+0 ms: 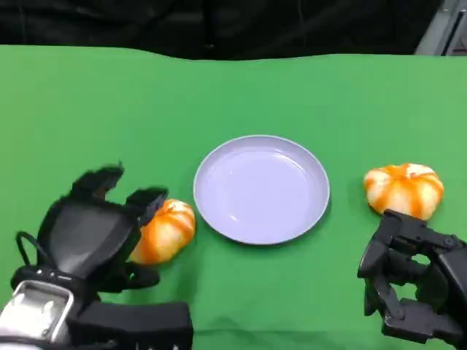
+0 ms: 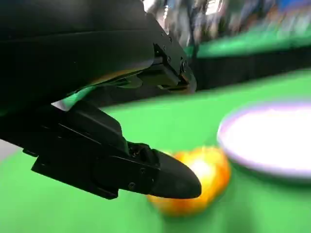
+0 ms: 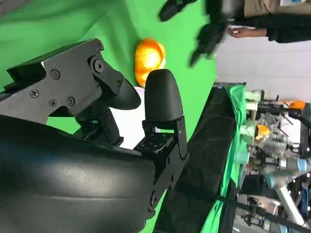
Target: Grasp the bread from the table and place it into the plate.
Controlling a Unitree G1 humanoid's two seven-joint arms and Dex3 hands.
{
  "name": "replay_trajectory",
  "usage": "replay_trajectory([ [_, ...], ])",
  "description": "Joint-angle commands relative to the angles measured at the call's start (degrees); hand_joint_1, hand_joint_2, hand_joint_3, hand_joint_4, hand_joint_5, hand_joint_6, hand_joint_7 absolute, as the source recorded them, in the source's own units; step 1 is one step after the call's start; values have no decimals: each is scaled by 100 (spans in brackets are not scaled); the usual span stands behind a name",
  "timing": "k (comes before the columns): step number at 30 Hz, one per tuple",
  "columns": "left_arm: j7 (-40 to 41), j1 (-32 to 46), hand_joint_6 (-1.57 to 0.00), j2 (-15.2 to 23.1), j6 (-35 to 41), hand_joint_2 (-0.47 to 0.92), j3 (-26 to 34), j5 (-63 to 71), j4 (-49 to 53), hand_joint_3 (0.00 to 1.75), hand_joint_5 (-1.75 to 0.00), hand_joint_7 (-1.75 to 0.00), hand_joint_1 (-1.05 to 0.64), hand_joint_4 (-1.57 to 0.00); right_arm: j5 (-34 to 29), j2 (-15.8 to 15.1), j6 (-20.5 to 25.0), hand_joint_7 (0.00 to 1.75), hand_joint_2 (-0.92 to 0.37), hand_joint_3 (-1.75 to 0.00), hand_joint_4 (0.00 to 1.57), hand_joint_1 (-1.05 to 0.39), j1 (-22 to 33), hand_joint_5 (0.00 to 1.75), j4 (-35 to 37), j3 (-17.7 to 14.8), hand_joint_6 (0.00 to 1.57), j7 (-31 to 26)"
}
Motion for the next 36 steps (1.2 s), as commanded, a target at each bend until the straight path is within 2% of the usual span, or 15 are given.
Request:
replay_trajectory([
  [1, 75, -212, -40, 175, 181, 92, -191, -204, 293, 32, -7, -1, -97, -18, 28, -59, 50, 163, -66, -110, 78, -2, 27, 175, -99, -16, 64, -10],
  [4, 117, -237, -40, 253, 266, 92, -285, -284, 305, 31, -6, -1, -97, -18, 27, -59, 55, 163, -66, -110, 78, -2, 28, 175, -104, -16, 63, -10],
  [8, 387, -726, -40, 116, 405, 92, -560, -453, 1290, 33, -6, 0, -96, -20, 53, -77, 139, 165, -68, -108, 78, -1, 64, 175, -195, -10, 63, 7],
  [14, 788, -1259, -41, 103, 441, 92, -847, -790, 2166, 34, -6, -1, -96, -22, 66, -49, 51, 166, -69, -107, 78, 0, 103, 175, -207, -14, 63, 25],
  [18, 911, -1342, -42, 176, 482, 92, -983, -927, 2282, 35, -5, -1, -96, -23, 69, -48, 46, 166, -69, -106, 78, 0, 105, 175, -206, -15, 63, 28],
  [23, 1156, -1963, -43, 33, 420, 92, -1158, -1234, 3334, 36, -5, -1, -94, -26, 122, -36, 60, 165, -69, -106, 76, -2, 177, 175, -298, 8, 62, 53],
  [28, 1313, -2177, -45, -43, 386, 92, -1290, -1533, 3834, 36, -5, -1, -91, -28, 77, -28, 65, 165, -68, -105, 76, -4, 231, 175, -380, 36, 61, 21],
  [36, 1443, -2210, -46, -50, 471, 92, -1477, -1804, 4182, 48, -3, -1, -85, -32, 55, -49, -30, 164, -68, -106, 76, -4, 252, 175, -398, 48, 61, 22],
])
